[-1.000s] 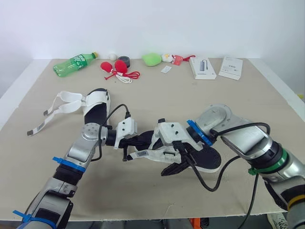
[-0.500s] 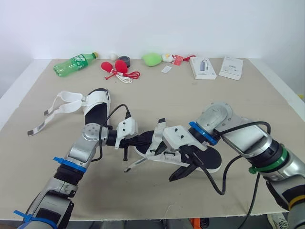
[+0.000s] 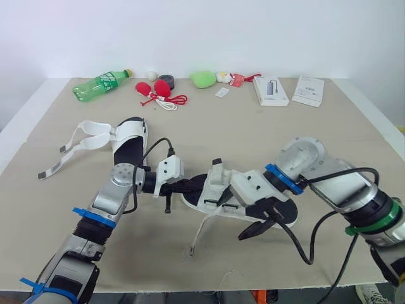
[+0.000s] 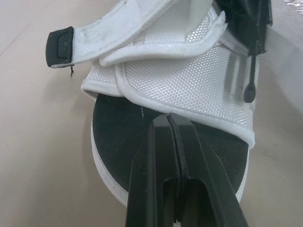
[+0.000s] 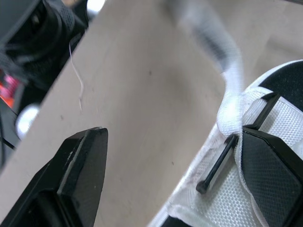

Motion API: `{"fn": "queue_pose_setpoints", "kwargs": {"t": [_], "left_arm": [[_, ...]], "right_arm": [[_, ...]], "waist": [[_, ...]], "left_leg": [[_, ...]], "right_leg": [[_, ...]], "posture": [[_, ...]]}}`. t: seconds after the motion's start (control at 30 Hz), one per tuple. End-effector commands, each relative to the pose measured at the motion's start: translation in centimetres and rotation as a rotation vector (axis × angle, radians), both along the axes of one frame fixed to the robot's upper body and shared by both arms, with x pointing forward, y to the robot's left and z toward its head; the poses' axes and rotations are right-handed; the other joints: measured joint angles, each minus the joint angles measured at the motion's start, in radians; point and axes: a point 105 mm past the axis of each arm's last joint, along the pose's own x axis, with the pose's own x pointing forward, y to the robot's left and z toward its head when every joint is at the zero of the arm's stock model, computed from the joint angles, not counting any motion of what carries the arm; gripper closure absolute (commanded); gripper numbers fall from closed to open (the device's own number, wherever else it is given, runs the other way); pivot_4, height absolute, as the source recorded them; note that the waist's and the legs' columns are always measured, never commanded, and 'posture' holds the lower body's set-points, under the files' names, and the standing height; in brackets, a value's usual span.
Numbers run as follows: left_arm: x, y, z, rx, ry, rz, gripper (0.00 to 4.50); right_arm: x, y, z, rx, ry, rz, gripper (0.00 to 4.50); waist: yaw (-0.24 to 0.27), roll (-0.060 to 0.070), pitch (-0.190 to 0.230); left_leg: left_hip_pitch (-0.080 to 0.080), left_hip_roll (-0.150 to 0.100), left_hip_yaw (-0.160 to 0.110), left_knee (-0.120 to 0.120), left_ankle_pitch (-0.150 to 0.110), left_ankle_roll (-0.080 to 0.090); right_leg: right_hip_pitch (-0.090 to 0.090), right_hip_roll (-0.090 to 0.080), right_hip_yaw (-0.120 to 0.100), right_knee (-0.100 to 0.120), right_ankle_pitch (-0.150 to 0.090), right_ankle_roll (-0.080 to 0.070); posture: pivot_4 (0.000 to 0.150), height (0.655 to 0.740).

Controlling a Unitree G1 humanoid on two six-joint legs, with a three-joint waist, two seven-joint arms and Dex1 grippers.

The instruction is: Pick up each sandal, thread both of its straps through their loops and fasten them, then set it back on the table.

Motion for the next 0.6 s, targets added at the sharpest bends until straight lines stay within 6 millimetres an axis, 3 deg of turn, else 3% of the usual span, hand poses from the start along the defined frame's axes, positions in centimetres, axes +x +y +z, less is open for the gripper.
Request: {"fn": "queue_pose_setpoints", "kwargs": {"t": [0.03, 0.33, 0.6], "left_arm": [[0.2, 0.2, 0.3, 0.004, -0.010, 0.005, 4.50], [0.0, 0.3, 0.0, 0.012, 0.000, 0.000, 4.50], [-0.1, 0.3, -0.1, 0.015, 0.002, -0.005, 4.50]], "right_arm": [[-0.1, -1.4, 0.0, -0.008, -0.043, 0.069, 0.08], [-0.1, 0.5, 2.3, 0.254, -0.129, 0.160, 0.08], [-0.7, 1.1, 2.3, 0.268, -0.100, 0.193, 0.08]], "waist": [[0.000, 0.000, 0.000], [-0.003, 0.000, 0.000], [-0.003, 0.000, 0.000]], "left_leg": [[0.000, 0.000, 0.000, 0.000, 0.000, 0.000], [0.000, 0.000, -0.001, 0.000, 0.000, 0.000], [0.000, 0.000, -0.001, 0.000, 0.000, 0.000]], "right_leg": [[0.000, 0.000, 0.000, 0.000, 0.000, 0.000], [0.000, 0.001, 0.000, 0.000, 0.000, 0.000], [0.000, 0.001, 0.000, 0.000, 0.000, 0.000]], "posture": [[0.150, 0.7400], [0.150, 0.7400], [0.150, 0.7400]]}}
